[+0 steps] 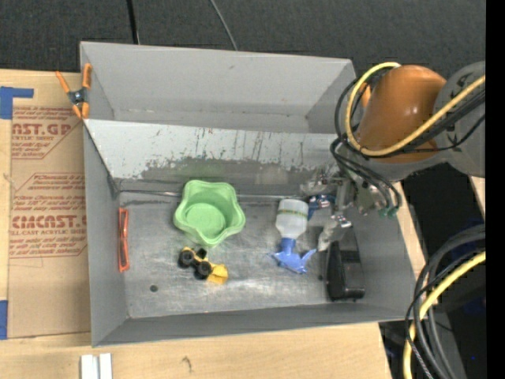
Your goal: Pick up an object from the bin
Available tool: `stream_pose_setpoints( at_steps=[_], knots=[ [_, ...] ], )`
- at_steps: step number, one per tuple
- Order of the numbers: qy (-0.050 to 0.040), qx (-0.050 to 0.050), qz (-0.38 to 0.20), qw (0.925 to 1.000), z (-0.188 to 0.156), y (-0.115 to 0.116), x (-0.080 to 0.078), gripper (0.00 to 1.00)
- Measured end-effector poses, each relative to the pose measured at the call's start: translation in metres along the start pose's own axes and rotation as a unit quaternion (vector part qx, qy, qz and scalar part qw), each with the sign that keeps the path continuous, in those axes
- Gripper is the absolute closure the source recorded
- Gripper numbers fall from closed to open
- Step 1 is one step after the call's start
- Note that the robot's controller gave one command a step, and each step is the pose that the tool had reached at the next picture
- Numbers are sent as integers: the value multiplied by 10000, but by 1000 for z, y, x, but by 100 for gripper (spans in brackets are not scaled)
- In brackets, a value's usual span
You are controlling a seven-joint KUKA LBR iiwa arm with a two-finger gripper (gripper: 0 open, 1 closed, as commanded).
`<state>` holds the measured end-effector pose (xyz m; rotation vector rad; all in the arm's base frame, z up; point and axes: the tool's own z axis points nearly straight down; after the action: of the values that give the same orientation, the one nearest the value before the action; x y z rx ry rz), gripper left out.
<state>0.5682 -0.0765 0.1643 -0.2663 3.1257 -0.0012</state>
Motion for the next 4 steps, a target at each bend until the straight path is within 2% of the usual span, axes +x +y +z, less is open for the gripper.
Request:
stream_pose_setpoints(
  at_steps=[1, 2, 3, 4],
  knots=[
    [27, -13, -629, 9980, 14, -3, -12, 0],
    [8, -9, -2159, 9764, 17, -6, -6, 0],
    [-23, -13, -3046, 9525, 91, -2, -21, 0],
    [-2, -26, -3053, 9522, 85, -2, -18, 100]
  ],
)
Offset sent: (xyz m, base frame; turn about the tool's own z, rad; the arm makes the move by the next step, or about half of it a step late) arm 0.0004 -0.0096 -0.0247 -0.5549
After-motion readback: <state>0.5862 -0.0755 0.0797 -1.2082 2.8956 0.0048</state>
